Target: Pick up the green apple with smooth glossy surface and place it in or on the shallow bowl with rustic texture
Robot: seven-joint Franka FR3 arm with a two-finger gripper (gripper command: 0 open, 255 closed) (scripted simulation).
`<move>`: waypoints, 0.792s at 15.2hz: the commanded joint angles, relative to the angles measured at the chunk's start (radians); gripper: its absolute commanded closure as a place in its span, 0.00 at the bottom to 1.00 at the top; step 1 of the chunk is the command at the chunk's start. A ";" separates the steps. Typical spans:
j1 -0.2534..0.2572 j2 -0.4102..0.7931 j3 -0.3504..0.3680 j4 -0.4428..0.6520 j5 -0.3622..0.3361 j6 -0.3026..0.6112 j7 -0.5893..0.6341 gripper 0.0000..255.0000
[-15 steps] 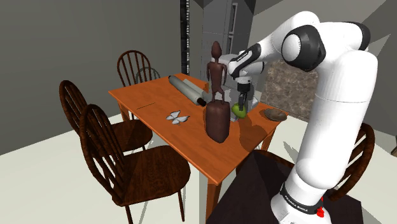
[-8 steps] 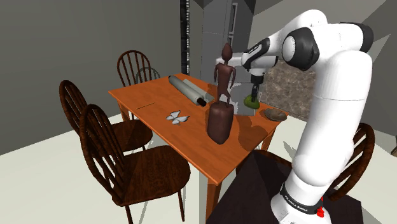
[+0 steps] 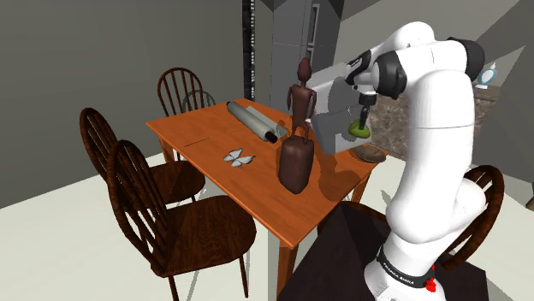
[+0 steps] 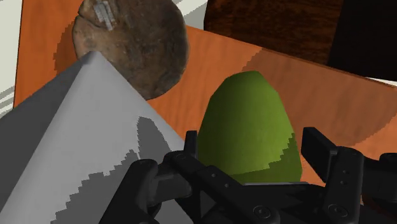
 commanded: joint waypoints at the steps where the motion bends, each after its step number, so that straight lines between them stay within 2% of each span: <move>1: -0.037 0.119 0.019 0.042 0.015 -0.016 -0.045 1.00; 7: -0.202 0.288 0.027 0.305 0.083 -0.116 -0.159 1.00; 12: -0.386 0.466 0.068 0.632 0.124 -0.245 -0.214 1.00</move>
